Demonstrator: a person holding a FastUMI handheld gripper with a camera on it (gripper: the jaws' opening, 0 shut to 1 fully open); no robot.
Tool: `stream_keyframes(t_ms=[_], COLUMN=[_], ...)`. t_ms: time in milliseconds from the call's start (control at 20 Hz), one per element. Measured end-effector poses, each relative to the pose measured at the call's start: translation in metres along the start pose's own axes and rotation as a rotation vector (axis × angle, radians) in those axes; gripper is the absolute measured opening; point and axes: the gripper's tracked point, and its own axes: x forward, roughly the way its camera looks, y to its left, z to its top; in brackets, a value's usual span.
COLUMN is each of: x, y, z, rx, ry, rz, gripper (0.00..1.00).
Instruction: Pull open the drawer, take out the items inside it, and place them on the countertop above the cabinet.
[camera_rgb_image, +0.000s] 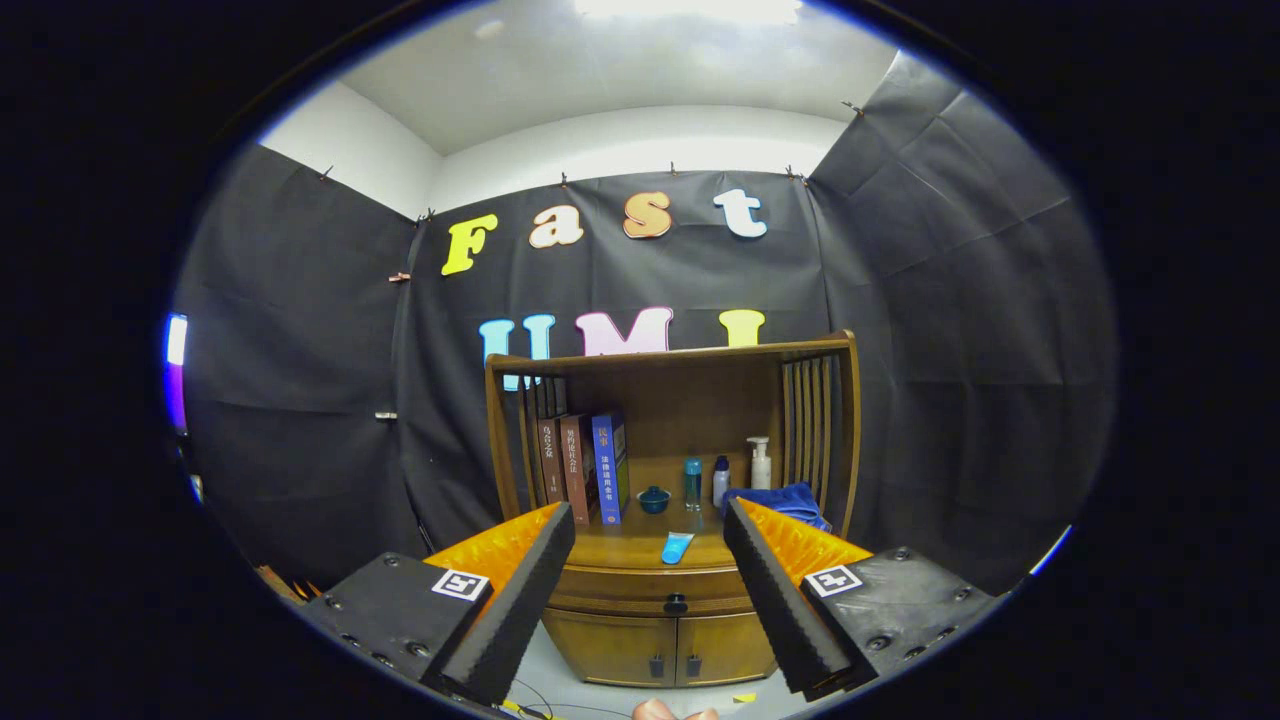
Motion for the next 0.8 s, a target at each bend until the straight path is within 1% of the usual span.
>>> stream_keyframes(t_ms=[200,800], x=[-0.0001,-0.0009], y=[0.0006,-0.0036], z=[-0.0081,-0.0093], rx=[0.001,0.003], ry=[0.017,0.017], rz=[0.006,-0.006], gripper=[0.99,0.99])
